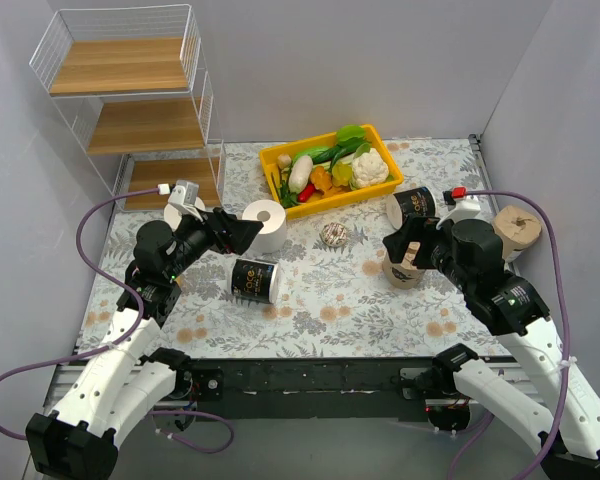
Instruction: Place and organize the paper towels onto the shelf
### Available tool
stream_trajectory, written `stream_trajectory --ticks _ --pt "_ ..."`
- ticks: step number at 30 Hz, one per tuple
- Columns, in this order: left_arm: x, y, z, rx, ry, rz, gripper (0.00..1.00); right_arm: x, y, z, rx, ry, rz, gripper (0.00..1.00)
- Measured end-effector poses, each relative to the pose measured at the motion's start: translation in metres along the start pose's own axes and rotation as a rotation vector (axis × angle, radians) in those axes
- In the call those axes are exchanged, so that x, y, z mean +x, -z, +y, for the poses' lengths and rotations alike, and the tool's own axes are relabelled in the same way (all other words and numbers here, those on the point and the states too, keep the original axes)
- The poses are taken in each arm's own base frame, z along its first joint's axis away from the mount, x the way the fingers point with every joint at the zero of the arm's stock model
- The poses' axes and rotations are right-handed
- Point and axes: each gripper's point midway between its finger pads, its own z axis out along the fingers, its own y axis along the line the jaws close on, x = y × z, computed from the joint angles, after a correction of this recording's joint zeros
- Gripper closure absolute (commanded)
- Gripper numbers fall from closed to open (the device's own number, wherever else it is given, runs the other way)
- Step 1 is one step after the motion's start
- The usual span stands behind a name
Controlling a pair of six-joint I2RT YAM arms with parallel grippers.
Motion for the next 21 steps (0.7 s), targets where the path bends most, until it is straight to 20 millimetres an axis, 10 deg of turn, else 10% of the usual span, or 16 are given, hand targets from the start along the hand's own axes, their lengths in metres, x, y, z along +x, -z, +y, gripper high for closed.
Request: stream_trajectory --ticks 21 --pt "-0.0024 -0.0001 0.0057 -0.034 0.004 -0.015 0.02 -0.0014 0.0059 -0.0095 0.052 -0.056 -0.028 0.01"
